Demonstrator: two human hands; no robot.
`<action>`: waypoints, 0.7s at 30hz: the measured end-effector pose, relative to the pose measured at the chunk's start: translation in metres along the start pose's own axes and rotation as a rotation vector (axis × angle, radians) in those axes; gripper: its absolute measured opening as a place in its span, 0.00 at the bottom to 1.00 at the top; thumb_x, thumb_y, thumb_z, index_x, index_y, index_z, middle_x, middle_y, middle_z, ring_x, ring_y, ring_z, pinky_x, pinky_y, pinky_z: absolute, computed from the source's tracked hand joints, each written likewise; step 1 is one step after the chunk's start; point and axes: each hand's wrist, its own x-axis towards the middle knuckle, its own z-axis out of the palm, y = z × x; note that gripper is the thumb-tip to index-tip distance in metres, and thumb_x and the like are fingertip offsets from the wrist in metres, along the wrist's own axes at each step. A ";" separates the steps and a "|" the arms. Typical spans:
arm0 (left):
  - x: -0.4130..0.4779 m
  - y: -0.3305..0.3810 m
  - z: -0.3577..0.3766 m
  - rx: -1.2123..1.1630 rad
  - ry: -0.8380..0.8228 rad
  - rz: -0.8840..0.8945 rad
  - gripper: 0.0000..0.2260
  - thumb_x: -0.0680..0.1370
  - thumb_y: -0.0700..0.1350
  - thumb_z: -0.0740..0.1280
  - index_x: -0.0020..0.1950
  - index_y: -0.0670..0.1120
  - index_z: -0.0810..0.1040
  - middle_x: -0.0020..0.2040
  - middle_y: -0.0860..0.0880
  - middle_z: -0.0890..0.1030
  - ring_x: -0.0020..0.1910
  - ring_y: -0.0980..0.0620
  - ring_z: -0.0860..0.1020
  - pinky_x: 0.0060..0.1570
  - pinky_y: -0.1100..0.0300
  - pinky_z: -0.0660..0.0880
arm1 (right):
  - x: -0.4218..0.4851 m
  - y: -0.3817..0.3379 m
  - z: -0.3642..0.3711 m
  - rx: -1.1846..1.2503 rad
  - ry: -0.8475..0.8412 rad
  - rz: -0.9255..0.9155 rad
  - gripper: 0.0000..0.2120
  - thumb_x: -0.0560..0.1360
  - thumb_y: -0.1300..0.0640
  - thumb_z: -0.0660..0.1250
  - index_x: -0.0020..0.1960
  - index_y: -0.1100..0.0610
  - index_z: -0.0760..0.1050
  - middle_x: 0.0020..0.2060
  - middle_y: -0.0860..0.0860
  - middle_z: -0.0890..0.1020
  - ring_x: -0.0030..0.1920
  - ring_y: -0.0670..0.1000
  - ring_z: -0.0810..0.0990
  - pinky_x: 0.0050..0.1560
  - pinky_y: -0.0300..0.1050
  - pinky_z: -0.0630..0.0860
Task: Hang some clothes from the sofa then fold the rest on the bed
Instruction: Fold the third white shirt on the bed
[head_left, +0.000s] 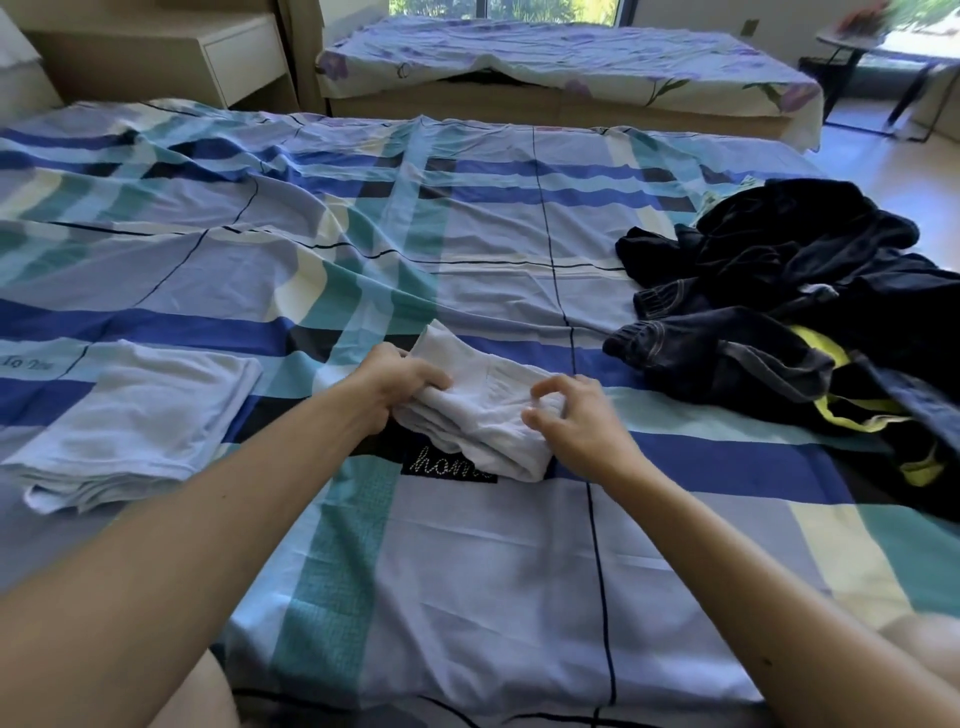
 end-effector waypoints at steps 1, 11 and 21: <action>-0.002 0.002 -0.002 -0.045 -0.042 -0.031 0.13 0.70 0.36 0.76 0.52 0.37 0.79 0.50 0.37 0.84 0.46 0.40 0.84 0.51 0.46 0.82 | 0.002 0.001 -0.001 0.068 0.021 0.038 0.12 0.75 0.52 0.73 0.57 0.48 0.77 0.64 0.57 0.74 0.55 0.53 0.77 0.52 0.46 0.73; -0.039 0.009 -0.036 -0.036 -0.220 0.023 0.11 0.79 0.37 0.68 0.60 0.38 0.79 0.52 0.38 0.84 0.47 0.43 0.83 0.47 0.51 0.81 | -0.015 -0.021 0.004 0.619 -0.221 0.178 0.11 0.72 0.64 0.75 0.51 0.51 0.85 0.54 0.59 0.84 0.45 0.57 0.83 0.45 0.49 0.82; -0.055 -0.017 -0.195 0.092 0.178 0.123 0.07 0.79 0.40 0.67 0.57 0.43 0.80 0.44 0.44 0.80 0.37 0.49 0.78 0.27 0.63 0.74 | -0.002 -0.135 0.084 0.897 -0.429 0.026 0.20 0.72 0.73 0.69 0.58 0.55 0.83 0.55 0.60 0.83 0.42 0.53 0.86 0.37 0.44 0.82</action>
